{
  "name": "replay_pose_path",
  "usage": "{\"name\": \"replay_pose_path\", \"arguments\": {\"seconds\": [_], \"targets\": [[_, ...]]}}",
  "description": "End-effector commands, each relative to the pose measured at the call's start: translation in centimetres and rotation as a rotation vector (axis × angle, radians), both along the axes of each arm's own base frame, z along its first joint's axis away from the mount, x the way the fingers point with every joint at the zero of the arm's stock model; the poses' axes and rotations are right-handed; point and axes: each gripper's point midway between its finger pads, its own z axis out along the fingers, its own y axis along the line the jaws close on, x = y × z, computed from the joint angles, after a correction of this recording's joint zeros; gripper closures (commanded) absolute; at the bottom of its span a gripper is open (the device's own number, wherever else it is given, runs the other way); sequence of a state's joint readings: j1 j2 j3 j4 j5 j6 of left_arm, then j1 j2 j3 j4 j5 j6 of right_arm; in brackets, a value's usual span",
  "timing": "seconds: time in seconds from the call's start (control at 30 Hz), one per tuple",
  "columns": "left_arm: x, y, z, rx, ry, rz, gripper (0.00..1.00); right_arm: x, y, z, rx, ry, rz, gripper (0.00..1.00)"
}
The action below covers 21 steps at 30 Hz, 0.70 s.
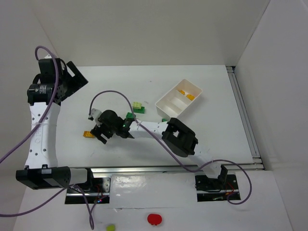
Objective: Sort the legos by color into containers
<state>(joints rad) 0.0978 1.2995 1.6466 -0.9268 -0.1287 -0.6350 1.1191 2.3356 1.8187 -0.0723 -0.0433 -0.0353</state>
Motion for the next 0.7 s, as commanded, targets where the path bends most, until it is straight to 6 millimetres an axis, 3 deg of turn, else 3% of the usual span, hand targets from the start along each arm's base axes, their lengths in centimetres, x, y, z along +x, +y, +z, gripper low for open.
{"name": "replay_pose_path", "arguments": {"seconds": [0.0,0.03,0.07,0.17,0.23,0.3,0.4,0.43,0.47,0.53,0.67], "targets": [[0.1,-0.4,2.0,-0.009,-0.046,-0.029,0.03,1.1,3.6,3.3,0.132,-0.074,0.024,0.12],[0.1,-0.6,2.0,-0.014,-0.047,-0.036,0.03,0.8,4.2,2.9,0.129,-0.082,0.039,0.12],[0.1,-0.5,2.3,-0.006,-0.054,-0.042,0.03,0.8,4.2,1.2,0.101,-0.078,0.044,0.12],[0.0,-0.6,2.2,-0.007,-0.045,-0.042,0.03,0.6,5.3,1.2,0.141,-0.096,0.052,0.09],[0.0,-0.8,1.7,-0.021,-0.035,-0.044,0.03,0.1,5.8,-0.4,0.148,-0.088,0.056,0.09],[-0.3,-0.9,1.6,-0.026,-0.034,-0.051,0.03,0.8,6.8,0.2,0.174,-0.097,0.04,0.09],[-0.5,-1.4,1.2,-0.042,-0.025,-0.071,0.03,1.6,8.3,-0.4,0.191,-0.1,0.027,0.1],[-0.5,-1.4,1.1,-0.042,-0.025,-0.071,0.03,1.5,8.6,-1.8,0.185,-0.083,0.031,0.12],[-0.5,-1.4,0.8,-0.044,-0.016,-0.071,0.03,1.6,9.0,-1.8,0.192,-0.086,0.031,0.12],[-0.8,-1.4,0.7,-0.044,-0.016,-0.071,0.03,2.1,9.7,-0.8,0.229,-0.096,0.018,0.18],[-1.3,-1.7,0.6,-0.05,-0.017,-0.079,0.03,2.3,9.6,-0.6,0.226,-0.095,-0.003,0.45]]}}
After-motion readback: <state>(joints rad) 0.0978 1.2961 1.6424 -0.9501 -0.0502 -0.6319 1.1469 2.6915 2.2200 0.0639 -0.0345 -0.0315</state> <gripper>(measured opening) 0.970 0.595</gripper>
